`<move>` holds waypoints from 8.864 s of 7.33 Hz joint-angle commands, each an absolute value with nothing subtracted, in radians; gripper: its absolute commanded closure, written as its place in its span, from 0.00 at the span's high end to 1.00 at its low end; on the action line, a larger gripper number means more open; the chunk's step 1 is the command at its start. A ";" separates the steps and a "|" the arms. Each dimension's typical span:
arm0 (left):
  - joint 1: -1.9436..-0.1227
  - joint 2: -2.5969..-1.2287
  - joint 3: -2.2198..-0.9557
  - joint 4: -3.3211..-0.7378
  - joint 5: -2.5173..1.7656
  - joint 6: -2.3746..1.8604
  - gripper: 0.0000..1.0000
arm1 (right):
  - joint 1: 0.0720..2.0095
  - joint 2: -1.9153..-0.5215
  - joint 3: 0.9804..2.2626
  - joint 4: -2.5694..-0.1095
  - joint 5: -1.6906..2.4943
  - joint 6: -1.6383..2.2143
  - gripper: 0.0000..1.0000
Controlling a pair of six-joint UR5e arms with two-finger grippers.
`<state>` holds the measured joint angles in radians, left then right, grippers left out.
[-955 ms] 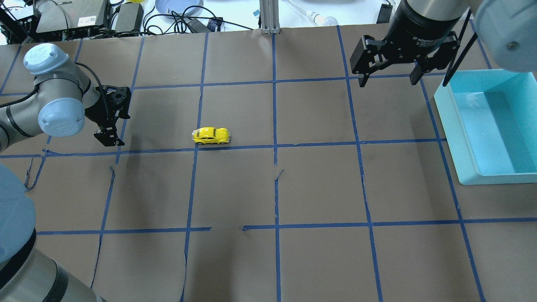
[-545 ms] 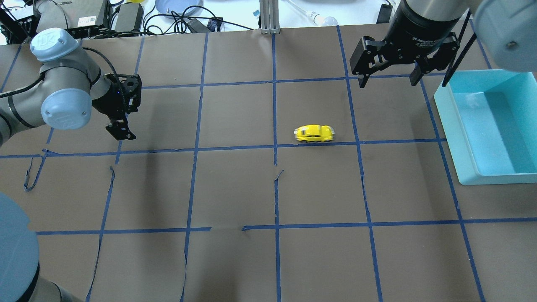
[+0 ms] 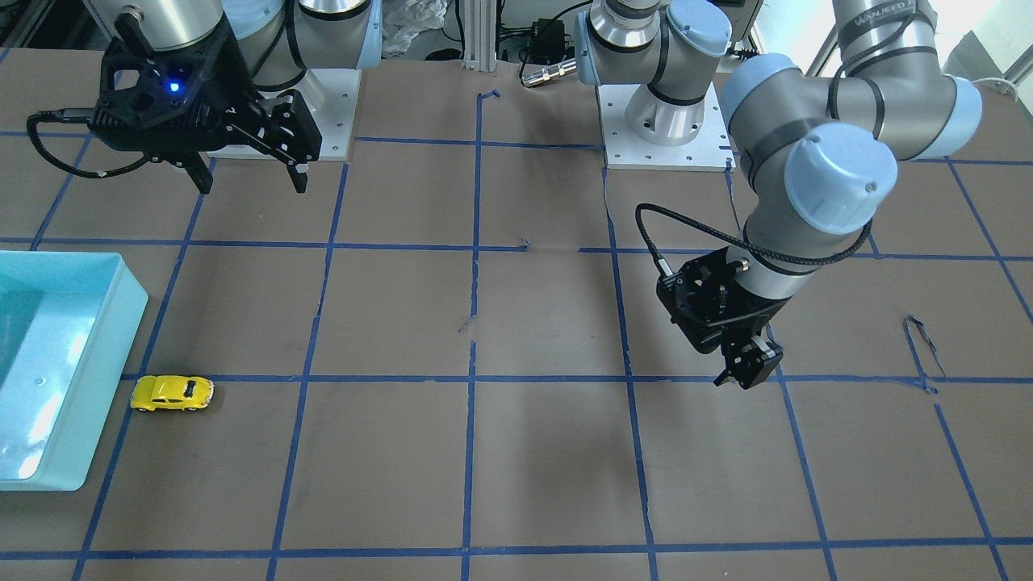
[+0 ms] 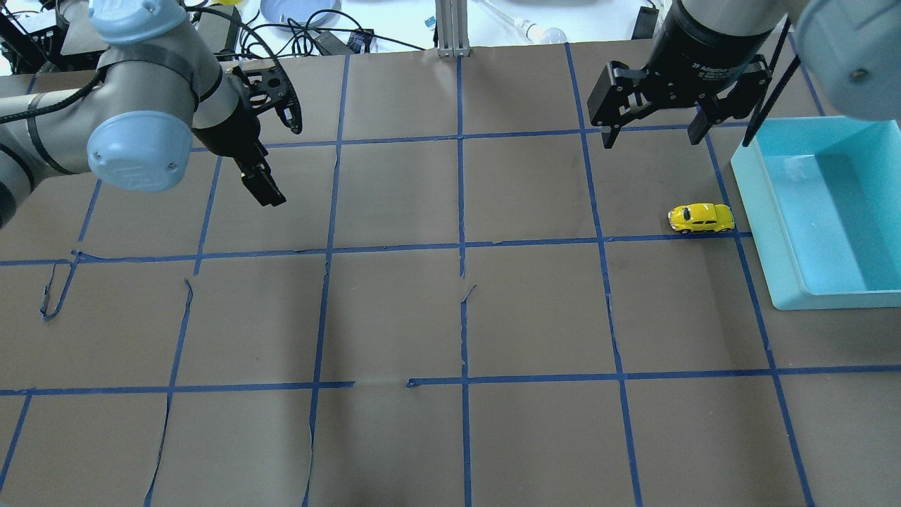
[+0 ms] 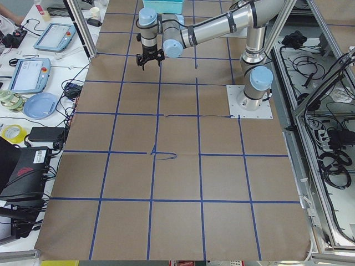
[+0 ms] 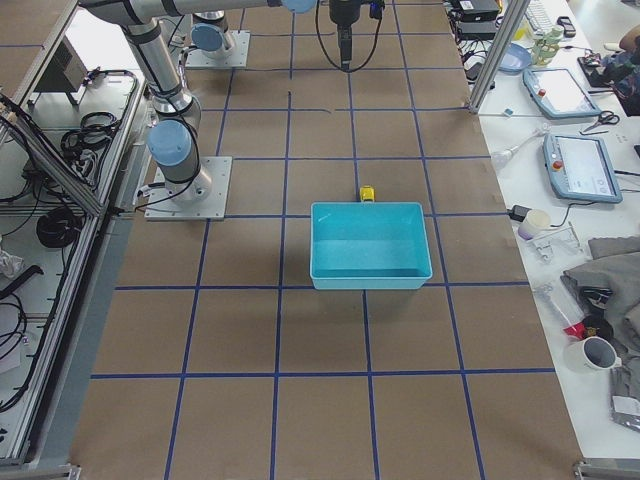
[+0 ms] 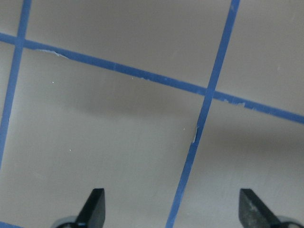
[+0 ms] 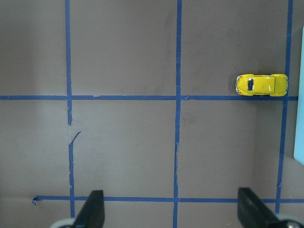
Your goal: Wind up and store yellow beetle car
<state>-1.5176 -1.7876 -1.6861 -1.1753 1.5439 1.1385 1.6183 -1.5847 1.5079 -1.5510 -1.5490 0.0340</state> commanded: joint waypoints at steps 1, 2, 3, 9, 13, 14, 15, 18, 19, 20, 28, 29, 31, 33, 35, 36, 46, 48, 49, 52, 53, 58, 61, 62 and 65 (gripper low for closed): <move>-1.557 -1.714 -1.669 -1.248 1.549 0.894 0.99 | 1.618 -1.585 1.508 -1.549 -1.549 0.032 1.00; -1.559 -1.666 -1.652 -1.302 1.555 0.717 0.99 | 1.615 -1.585 1.506 -1.545 -1.552 0.029 1.00; -1.559 -1.634 -1.648 -1.365 1.555 0.508 0.99 | 1.611 -1.583 1.506 -1.502 -1.578 0.026 1.00; -1.562 -1.497 -1.620 -1.514 1.582 0.013 1.00 | 1.427 -1.502 1.673 -1.652 -1.635 -0.818 1.00; -1.571 -1.542 -1.551 -1.516 1.592 -0.003 1.00 | 1.401 -1.369 1.726 -1.739 -1.646 -1.234 1.00; -1.578 -1.548 -1.557 -1.516 1.589 -0.009 1.00 | 1.384 -1.326 1.729 -1.910 -1.675 -1.469 1.00; -1.583 -1.530 -1.527 -1.517 1.589 -0.011 1.00 | 1.375 -1.289 1.747 -1.996 -1.677 -1.549 1.00; -1.592 -1.546 -1.503 -1.528 1.594 -0.006 1.00 | 1.355 -1.212 1.778 -2.186 -1.675 -1.808 1.00; -1.594 -1.545 -1.512 -1.529 1.592 0.004 1.00 | 1.321 -1.186 1.789 -2.186 -1.666 -1.813 1.00; -1.594 -1.546 -1.500 -1.528 1.592 0.005 1.00 | 1.309 -1.175 1.814 -2.200 -1.660 -1.839 1.00; -1.594 -1.546 -1.503 -1.523 1.586 0.011 1.00 | 1.279 -1.152 1.853 -2.267 -1.622 -1.921 0.06; -1.594 -1.543 -1.506 -1.523 1.583 0.012 1.00 | 1.281 -1.167 1.845 -2.261 -1.609 -1.916 0.03; -1.594 -1.543 -1.506 -1.519 1.583 0.012 1.00 | 1.290 -1.230 1.783 -2.191 -1.531 -1.907 0.02; -1.594 -1.542 -1.508 -1.517 1.585 0.014 1.00 | 1.284 -1.293 1.734 -2.108 -1.526 -1.920 0.02; -1.594 -1.546 -1.506 -1.517 1.583 0.014 1.00 | 1.214 -1.325 1.681 -2.051 -1.583 -1.936 0.02; -1.595 -1.545 -1.506 -1.517 1.583 0.014 1.00 | 1.131 -1.330 1.680 -2.024 -1.575 -1.977 0.02; -1.615 -1.546 -1.502 -1.513 1.583 0.012 1.00 | 0.910 -1.184 1.776 -2.146 -1.572 -2.168 1.00; -1.618 -1.546 -1.497 -1.513 1.585 0.011 1.00 | 0.933 -1.300 1.752 -2.049 -1.566 -2.026 1.00; -1.615 -1.548 -1.493 -1.503 1.585 0.014 1.00 | 0.966 -1.354 1.717 -1.955 -1.566 -1.958 1.00; -1.615 -1.546 -1.502 -1.483 1.583 0.014 1.00 | 1.115 -1.462 1.516 -1.610 -1.536 -1.562 1.00; -1.615 -1.546 -1.503 -1.483 1.583 0.014 1.00 | 1.203 -1.469 1.452 -1.542 -1.537 -1.387 1.00; -1.614 -1.546 -1.503 -1.496 1.595 0.022 1.00 | 1.592 -1.506 1.397 -1.453 -1.499 -0.512 1.00; -1.568 -1.565 -1.476 -1.573 1.598 0.018 1.00 | 1.611 -1.506 1.407 -1.549 -1.502 -0.257 1.00; -1.560 -1.574 -1.468 -1.578 1.597 0.015 1.00 | 1.608 -1.502 1.407 -1.587 -1.502 -0.239 1.00; -1.560 -1.574 -1.477 -1.580 1.597 0.014 1.00 | 1.606 -1.497 1.407 -1.595 -1.529 0.010 1.00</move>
